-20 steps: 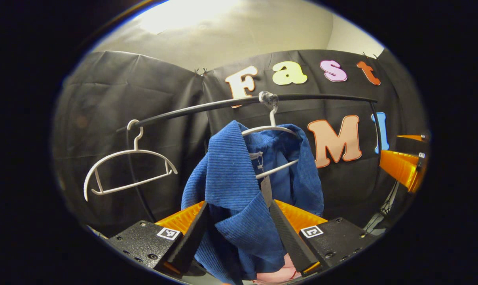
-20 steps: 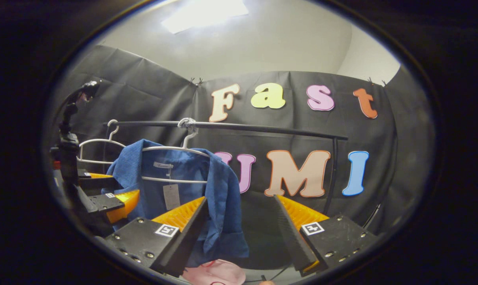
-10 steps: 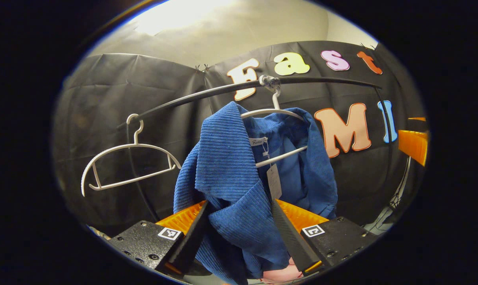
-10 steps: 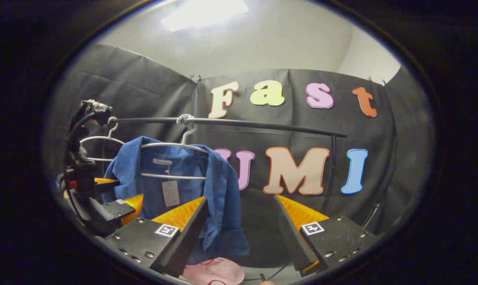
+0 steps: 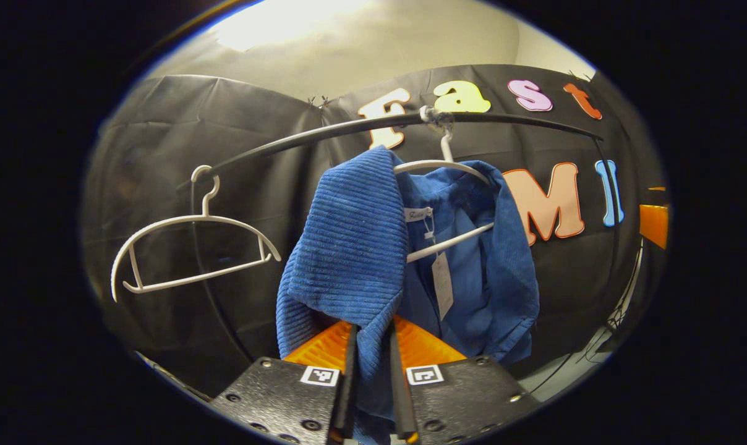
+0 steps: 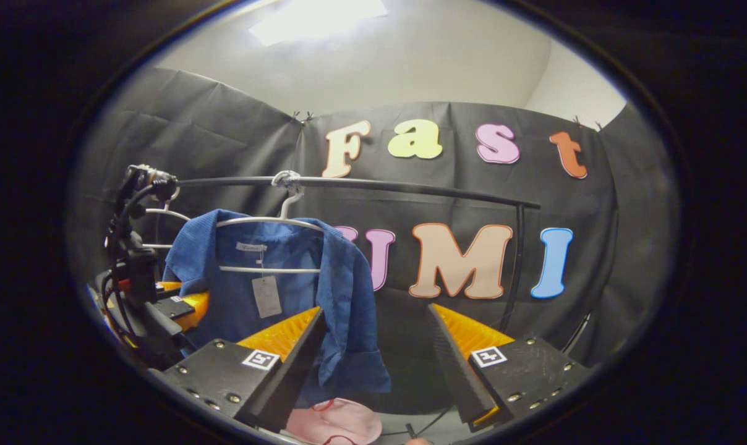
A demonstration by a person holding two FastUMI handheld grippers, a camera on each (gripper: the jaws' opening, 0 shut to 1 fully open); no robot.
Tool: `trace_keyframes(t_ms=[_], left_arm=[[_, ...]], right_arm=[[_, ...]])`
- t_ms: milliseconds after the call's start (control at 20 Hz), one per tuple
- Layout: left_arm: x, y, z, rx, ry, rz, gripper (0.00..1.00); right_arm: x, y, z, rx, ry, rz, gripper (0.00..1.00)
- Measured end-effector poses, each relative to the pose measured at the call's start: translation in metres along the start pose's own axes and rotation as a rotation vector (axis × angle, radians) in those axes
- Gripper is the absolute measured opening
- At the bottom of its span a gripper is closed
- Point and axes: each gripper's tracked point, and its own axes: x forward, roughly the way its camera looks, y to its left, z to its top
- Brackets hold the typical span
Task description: Grasp the clothes on the hanger with both hands and then place them into the laundry hamper below.
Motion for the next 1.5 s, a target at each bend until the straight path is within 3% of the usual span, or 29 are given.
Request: trace_keyframes(t_ms=[100,250,800,1500], left_arm=[[0.002,0.0,0.002,0.002,0.003,-0.009,0.13],[-0.002,0.001,0.008,-0.003,0.0,-0.033,0.05],[-0.027,0.031,0.036,-0.106,-0.011,-0.046,0.05],[-0.06,0.041,0.053,-0.075,-0.022,-0.045,0.05]], right_arm=[[0.003,0.003,-0.001,0.001,0.004,0.001,0.96],[0.008,0.009,-0.008,-0.006,0.016,0.009,0.96],[0.065,0.045,-0.016,0.028,0.028,0.121,0.96],[0.15,0.104,-0.064,0.142,0.146,0.257,0.96]])
